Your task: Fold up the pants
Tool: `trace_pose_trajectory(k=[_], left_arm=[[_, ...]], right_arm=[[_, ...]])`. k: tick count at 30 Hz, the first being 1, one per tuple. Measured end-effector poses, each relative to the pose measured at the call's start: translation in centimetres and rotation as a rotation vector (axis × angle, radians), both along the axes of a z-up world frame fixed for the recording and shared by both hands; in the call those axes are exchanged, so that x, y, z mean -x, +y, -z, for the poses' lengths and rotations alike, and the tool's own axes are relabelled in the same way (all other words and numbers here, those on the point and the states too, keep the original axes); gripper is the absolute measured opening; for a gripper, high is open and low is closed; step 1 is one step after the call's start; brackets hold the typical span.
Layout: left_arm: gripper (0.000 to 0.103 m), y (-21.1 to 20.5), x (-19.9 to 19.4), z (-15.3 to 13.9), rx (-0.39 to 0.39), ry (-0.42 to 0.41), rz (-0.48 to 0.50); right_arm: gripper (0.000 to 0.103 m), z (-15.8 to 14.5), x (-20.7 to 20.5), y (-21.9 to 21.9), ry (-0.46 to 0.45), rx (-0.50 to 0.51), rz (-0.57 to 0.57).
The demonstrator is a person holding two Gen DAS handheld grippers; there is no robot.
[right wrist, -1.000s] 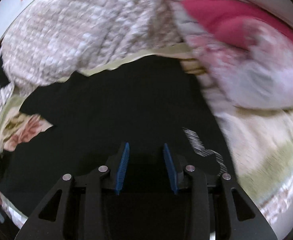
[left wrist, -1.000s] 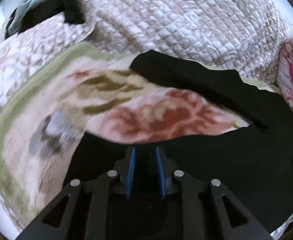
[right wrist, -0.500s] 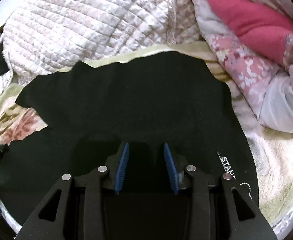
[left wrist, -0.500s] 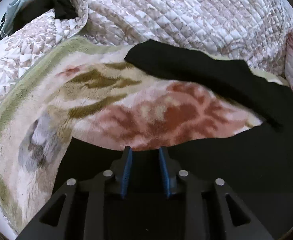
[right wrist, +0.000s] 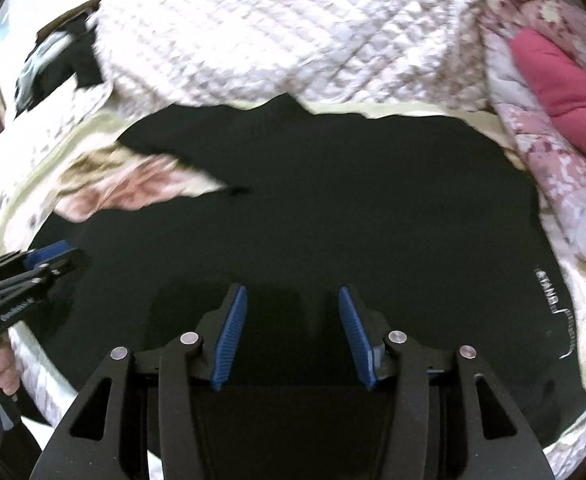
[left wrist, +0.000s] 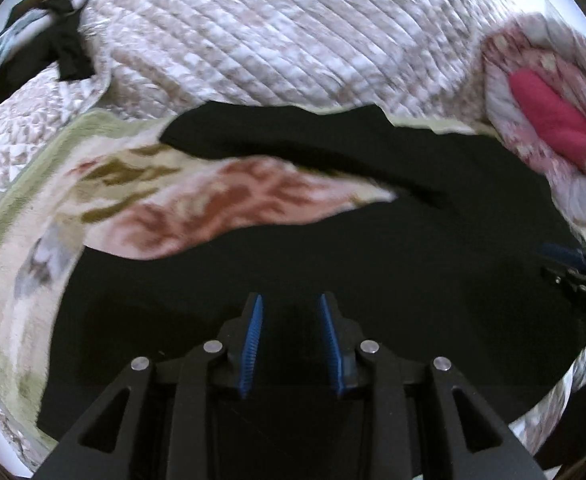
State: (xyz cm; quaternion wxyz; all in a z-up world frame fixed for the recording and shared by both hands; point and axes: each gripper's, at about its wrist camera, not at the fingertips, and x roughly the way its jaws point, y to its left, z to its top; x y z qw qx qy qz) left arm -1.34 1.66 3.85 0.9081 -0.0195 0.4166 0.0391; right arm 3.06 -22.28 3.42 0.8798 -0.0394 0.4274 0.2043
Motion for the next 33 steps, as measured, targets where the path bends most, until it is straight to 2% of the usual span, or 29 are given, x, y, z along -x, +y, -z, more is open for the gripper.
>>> trace_pose_trajectory(k=[2, 5, 9, 13, 16, 21, 23, 26, 33], left_arm=[[0.033, -0.2, -0.2, 1.1, -0.004, 0.033, 0.007], [0.036, -0.3, -0.3, 1.1, -0.024, 0.018, 0.008], [0.037, 0.1, -0.5, 0.8, 0.009, 0.034, 0.000], [0.042, 0.9, -1.2, -0.1, 0.042, 0.045, -0.005], [0.044, 1.4, -2.4, -1.3, 0.048, 0.036, 0.008], [0.055, 2.6, -5.7, -3.3, 0.059, 0.004, 0.032], [0.059, 2.8, -7.8, -4.0, 0.043, -0.012, 0.055], [0.063, 3.2, -11.4, -4.6, 0.028, -0.028, 0.065], [0.065, 3.7, -19.4, -3.2, 0.005, -0.014, 0.055]], right_arm=[[0.050, 1.1, 0.0, 0.7, 0.038, 0.038, -0.020], [0.050, 1.3, 0.1, 0.8, 0.027, 0.067, -0.022], [0.051, 0.7, 0.0, 0.3, 0.043, 0.035, -0.002], [0.057, -1.2, -0.7, -0.1, 0.031, 0.003, -0.011], [0.058, -2.8, -2.1, -0.6, 0.016, -0.037, -0.026], [0.059, -4.5, -6.0, -1.1, -0.006, -0.031, -0.062], [0.065, -4.8, -8.1, -1.2, -0.016, -0.016, -0.083], [0.068, -4.9, -11.4, -1.4, -0.020, 0.005, -0.100], [0.068, -2.9, -20.0, -1.6, 0.013, 0.056, -0.137]])
